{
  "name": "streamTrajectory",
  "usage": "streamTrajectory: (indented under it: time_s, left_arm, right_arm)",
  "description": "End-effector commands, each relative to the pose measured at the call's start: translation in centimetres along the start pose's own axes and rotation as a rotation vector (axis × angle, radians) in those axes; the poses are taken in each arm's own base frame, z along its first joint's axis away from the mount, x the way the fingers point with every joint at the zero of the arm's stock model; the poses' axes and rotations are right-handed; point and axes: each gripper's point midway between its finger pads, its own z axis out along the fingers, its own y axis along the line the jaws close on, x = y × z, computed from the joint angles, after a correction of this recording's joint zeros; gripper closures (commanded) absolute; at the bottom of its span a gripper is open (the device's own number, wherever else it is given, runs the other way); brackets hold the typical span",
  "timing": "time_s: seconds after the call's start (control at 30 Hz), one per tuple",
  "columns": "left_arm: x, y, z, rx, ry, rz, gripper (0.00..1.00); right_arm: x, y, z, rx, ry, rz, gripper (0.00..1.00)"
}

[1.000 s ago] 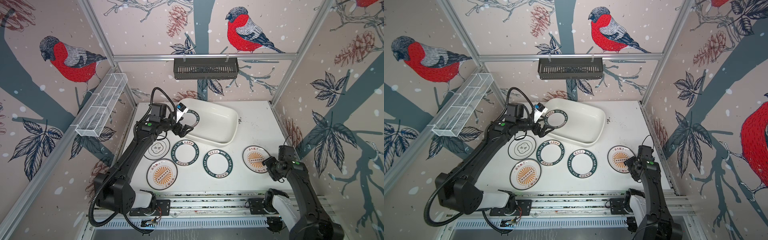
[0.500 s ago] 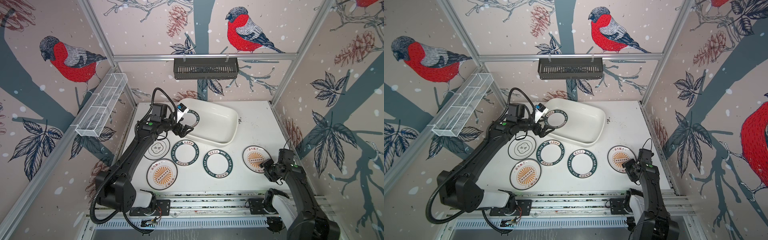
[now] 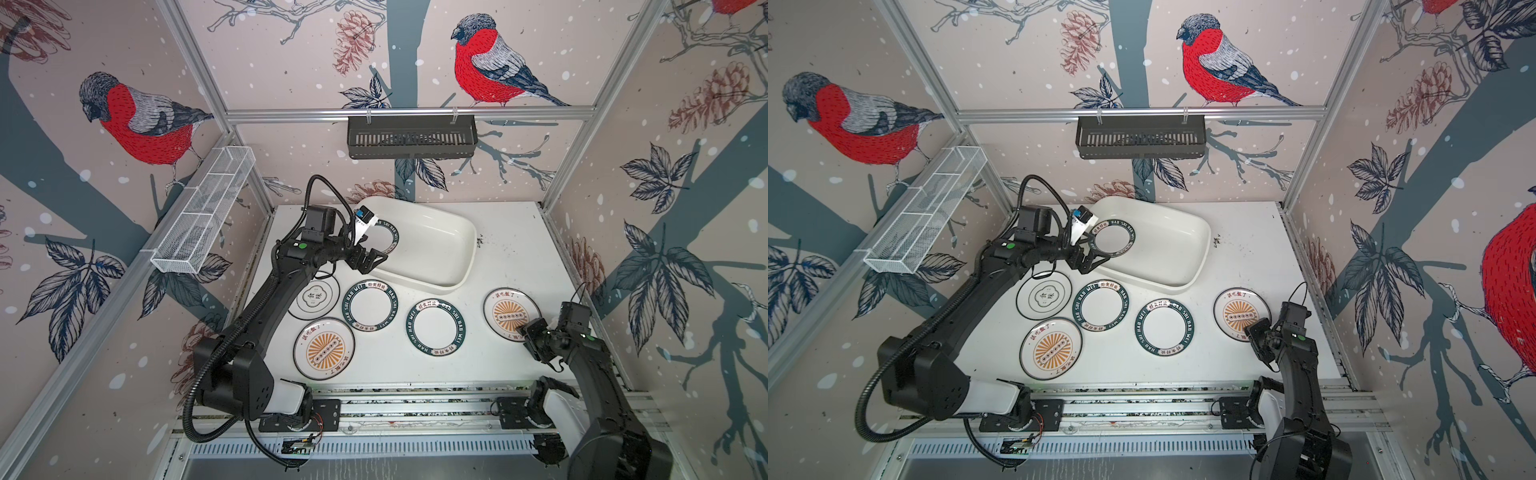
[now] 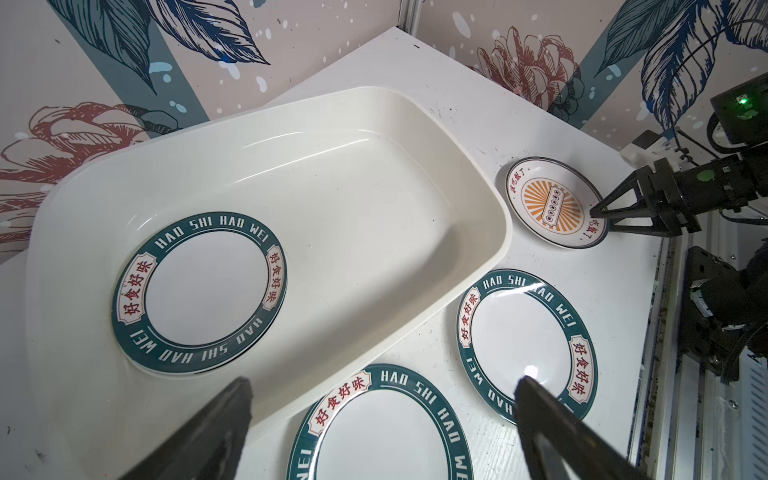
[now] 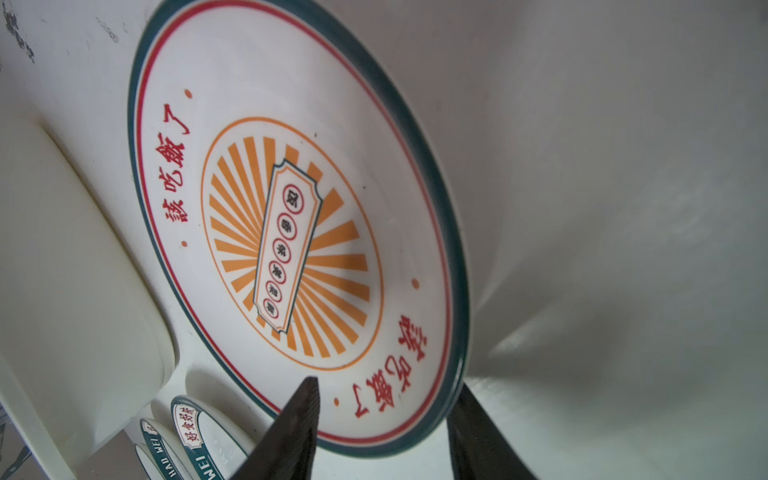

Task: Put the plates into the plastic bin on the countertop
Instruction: 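Grip the orange-sunburst plate rim with the right gripper and tilt it up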

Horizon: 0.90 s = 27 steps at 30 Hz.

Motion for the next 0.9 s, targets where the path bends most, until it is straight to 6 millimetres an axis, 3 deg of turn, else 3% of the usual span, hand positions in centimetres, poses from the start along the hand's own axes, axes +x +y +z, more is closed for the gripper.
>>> streamTrajectory:
  time_s: [0.0,0.87]
  left_arm:
    - [-0.2,-0.3,0.0,0.012,-0.004,0.006,0.02]
    - [0.0,-0.1,0.3,0.003,0.007,-0.012,0.02]
  right_arm:
    - [-0.6,0.8,0.0,-0.048,-0.011,-0.026,0.51]
    - [-1.5,0.8,1.6,-0.226,-0.044,0.043,0.71]
